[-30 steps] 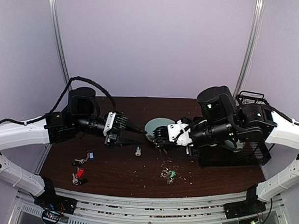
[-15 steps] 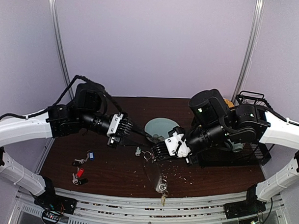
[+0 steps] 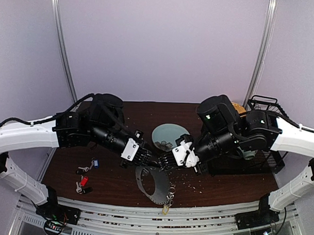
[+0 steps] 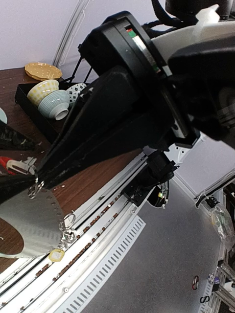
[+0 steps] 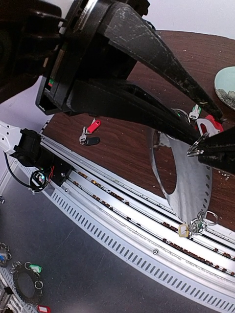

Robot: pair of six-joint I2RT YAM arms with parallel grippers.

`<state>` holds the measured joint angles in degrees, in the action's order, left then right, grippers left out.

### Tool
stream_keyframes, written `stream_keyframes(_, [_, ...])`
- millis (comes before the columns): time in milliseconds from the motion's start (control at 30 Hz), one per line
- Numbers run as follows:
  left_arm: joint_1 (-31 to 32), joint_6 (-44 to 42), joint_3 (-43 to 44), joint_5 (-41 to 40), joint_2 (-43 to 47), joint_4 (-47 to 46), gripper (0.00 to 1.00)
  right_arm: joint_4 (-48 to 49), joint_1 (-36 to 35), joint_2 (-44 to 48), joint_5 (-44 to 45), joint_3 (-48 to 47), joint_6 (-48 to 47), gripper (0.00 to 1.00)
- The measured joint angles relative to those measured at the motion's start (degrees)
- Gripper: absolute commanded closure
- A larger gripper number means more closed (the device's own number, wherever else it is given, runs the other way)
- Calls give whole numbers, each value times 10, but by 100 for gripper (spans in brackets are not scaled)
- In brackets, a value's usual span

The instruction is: Put the keys on the keyring

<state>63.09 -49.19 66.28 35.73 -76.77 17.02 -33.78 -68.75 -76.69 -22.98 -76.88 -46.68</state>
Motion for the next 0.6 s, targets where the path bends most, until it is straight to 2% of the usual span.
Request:
stream_keyframes(233, [1, 3, 2, -38, 0, 19, 84, 2, 0, -1, 11, 1, -1, 100])
stream_keyframes(367, [-12, 59, 2, -54, 2, 6, 77, 4, 3, -1, 16, 3, -7, 100])
stream_keyframes(467, [-75, 125, 1, 5, 4, -26, 70, 4, 3, 0, 16, 5, -17, 100])
stream_keyframes(600, [-160, 223, 6, 78, -10, -73, 73, -7, 3, 3, 26, 16, -29, 100])
